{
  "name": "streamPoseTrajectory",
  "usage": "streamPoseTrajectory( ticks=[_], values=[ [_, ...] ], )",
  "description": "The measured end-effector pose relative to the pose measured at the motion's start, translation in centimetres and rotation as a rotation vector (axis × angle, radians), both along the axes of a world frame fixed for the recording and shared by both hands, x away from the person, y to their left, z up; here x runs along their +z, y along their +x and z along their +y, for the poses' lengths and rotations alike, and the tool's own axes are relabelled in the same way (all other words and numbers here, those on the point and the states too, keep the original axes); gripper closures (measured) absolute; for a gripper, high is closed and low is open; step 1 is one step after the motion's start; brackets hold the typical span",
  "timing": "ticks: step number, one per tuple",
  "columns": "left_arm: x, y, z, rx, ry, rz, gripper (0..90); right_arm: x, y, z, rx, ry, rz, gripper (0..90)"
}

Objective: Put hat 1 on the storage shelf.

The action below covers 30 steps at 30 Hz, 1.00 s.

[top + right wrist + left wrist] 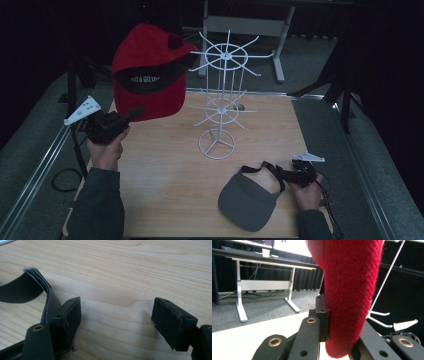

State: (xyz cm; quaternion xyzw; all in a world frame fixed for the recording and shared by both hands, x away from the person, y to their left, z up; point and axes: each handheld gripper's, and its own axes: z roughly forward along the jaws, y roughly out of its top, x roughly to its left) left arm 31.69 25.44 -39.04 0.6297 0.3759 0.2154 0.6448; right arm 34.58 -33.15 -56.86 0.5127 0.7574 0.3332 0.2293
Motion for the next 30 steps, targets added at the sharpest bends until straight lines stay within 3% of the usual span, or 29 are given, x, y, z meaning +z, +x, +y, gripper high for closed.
streamPoseTrajectory(
  ticks=[13,30],
  values=[
    [-2.6,0.3,-1.4,0.014,0.083,0.021,85.6,0.0,0.1,0.0,-0.001,0.001,0.000,23.9],
    [-4.3,0.5,-2.3,0.036,0.123,0.048,85.5,0.0,0.1,0.1,-0.001,0.000,0.000,23.8]
  ],
)
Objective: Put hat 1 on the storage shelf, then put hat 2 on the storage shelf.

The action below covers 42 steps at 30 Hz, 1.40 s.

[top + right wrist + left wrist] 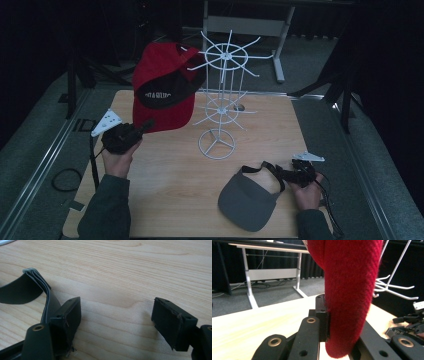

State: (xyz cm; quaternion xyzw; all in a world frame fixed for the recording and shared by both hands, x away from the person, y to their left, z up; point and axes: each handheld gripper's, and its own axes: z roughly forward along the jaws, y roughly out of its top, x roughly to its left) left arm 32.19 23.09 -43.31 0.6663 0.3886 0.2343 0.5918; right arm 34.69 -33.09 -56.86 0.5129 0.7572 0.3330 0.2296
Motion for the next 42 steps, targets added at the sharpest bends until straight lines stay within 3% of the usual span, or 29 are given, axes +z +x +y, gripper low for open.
streamPoseTrajectory(
  ticks=[14,21,27,35,42],
  values=[
    [-1.2,0.0,-0.2,-0.003,0.041,0.044,85.0,0.0,0.0,0.0,0.002,0.000,0.001,23.4],
    [-1.8,0.0,0.1,-0.003,0.035,0.068,84.8,0.0,0.1,-0.1,0.013,-0.001,0.000,22.5],
    [-2.1,-0.1,0.4,0.000,0.024,0.065,83.9,0.0,0.2,-0.1,0.000,-0.005,0.006,19.0],
    [-2.5,-0.5,0.8,0.007,0.029,0.075,72.4,0.0,0.1,-0.1,-0.003,-0.005,0.009,18.5],
    [-2.3,-0.8,1.1,-0.014,0.050,0.095,64.1,0.7,-0.1,0.0,-0.038,-0.016,0.038,35.7]
  ],
)
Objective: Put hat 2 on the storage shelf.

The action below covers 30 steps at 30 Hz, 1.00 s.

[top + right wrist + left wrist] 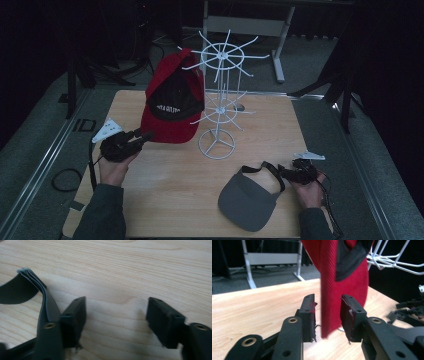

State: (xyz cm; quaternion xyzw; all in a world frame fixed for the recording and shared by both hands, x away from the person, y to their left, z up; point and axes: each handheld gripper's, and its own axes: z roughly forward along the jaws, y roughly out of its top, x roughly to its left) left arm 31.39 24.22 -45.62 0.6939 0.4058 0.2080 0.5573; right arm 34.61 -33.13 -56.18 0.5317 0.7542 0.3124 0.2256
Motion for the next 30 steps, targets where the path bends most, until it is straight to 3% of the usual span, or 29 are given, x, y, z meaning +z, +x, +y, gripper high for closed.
streamPoseTrajectory(
  ticks=[3,7,17,24,30],
  values=[
    [-0.1,-0.2,0.1,0.000,0.009,0.004,61.8,0.6,-0.3,0.0,0.004,0.020,-0.018,41.3],
    [-0.5,-0.2,0.6,0.006,0.013,0.023,59.6,1.3,-0.4,0.0,0.015,0.041,-0.033,42.1],
    [-1.7,-0.4,1.1,0.014,0.049,0.062,57.8,3.2,-0.1,0.8,0.131,0.044,-0.032,54.8],
    [-2.6,-0.2,1.2,0.030,0.056,0.086,56.9,3.6,0.0,2.7,0.235,0.000,-0.007,54.8],
    [-3.5,-0.3,1.3,0.049,0.036,0.084,56.7,3.5,0.6,4.1,0.324,-0.067,0.050,61.8]
  ],
)
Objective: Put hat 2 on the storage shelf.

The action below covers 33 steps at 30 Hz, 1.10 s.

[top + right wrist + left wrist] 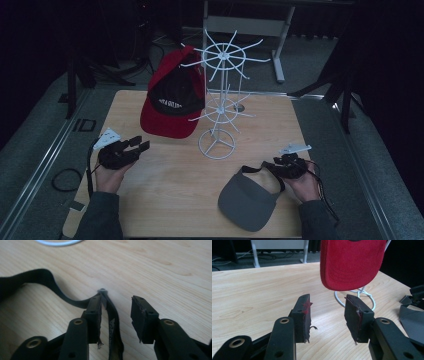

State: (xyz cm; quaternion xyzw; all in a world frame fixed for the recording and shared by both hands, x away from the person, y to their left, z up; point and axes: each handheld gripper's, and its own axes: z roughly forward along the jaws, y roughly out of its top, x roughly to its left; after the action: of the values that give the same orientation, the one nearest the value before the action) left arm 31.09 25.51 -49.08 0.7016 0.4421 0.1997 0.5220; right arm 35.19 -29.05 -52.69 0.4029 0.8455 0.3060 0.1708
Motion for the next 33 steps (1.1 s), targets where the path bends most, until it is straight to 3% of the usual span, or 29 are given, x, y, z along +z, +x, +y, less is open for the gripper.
streamPoseTrajectory(
  ticks=[3,11,17,24,28,33],
  values=[
    [-0.2,0.1,-0.1,0.002,0.011,0.004,56.7,0.0,0.2,0.3,0.018,-0.020,0.011,64.4],
    [-1.1,0.0,-0.3,0.025,0.024,0.009,56.5,-0.1,1.4,1.4,0.087,-0.098,0.097,69.0],
    [-2.0,0.1,-0.3,0.032,0.038,0.035,56.1,-0.3,2.7,2.0,0.131,-0.159,0.196,69.8],
    [-3.2,0.1,-0.3,0.041,0.056,0.065,55.9,-0.4,3.6,2.8,0.156,-0.247,0.275,82.6],
    [-3.9,0.1,-0.1,0.049,0.055,0.078,55.9,-0.3,3.6,3.0,0.144,-0.250,0.268,87.9],
    [-4.9,0.3,-0.1,0.059,0.062,0.094,55.9,-0.1,3.3,3.3,0.126,-0.266,0.198,88.2]
  ],
)
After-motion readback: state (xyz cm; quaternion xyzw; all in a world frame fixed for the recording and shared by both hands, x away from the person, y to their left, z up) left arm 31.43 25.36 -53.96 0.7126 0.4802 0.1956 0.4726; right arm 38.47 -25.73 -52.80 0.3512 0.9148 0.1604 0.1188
